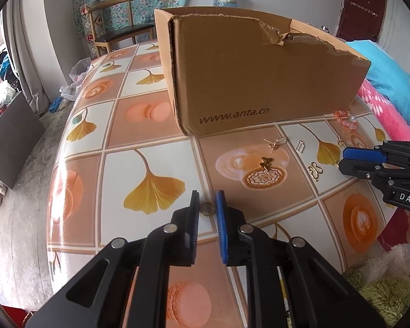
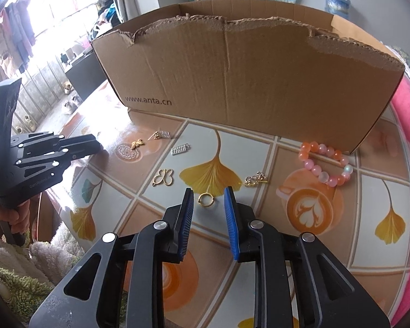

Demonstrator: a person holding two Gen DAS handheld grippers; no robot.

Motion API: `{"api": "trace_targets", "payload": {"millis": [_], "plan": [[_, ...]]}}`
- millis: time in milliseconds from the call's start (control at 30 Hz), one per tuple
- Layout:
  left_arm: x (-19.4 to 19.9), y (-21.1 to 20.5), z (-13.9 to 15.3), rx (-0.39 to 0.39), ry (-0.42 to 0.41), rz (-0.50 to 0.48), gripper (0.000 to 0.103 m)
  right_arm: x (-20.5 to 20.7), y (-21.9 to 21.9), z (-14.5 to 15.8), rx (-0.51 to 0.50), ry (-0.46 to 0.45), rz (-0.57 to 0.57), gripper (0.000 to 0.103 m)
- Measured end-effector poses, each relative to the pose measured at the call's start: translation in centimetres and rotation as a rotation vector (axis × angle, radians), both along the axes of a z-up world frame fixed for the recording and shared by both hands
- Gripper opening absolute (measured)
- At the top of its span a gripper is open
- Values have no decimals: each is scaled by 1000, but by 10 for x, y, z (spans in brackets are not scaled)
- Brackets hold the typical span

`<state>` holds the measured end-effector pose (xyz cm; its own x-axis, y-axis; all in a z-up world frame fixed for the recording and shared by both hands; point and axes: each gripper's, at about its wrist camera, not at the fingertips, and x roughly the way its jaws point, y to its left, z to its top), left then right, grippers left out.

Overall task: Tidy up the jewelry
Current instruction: 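Lift the gold ring off the table with the right tool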

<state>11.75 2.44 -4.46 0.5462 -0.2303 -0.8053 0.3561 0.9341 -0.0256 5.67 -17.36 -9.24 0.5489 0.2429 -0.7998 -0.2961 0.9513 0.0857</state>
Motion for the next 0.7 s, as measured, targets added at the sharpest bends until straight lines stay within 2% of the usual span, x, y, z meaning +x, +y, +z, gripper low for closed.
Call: {"api": "trace_targets", "payload": {"millis": [200, 367, 700], "plan": [[0, 1, 0, -4, 0, -2, 12, -1, 14, -2, -98, -33, 32, 22], [-1, 0, 0, -3, -4, -1, 12, -1, 22, -3, -123, -44, 47, 10], [-4, 5, 2, -31, -13, -9, 12, 1, 12, 5, -48, -54, 13, 10]]}}
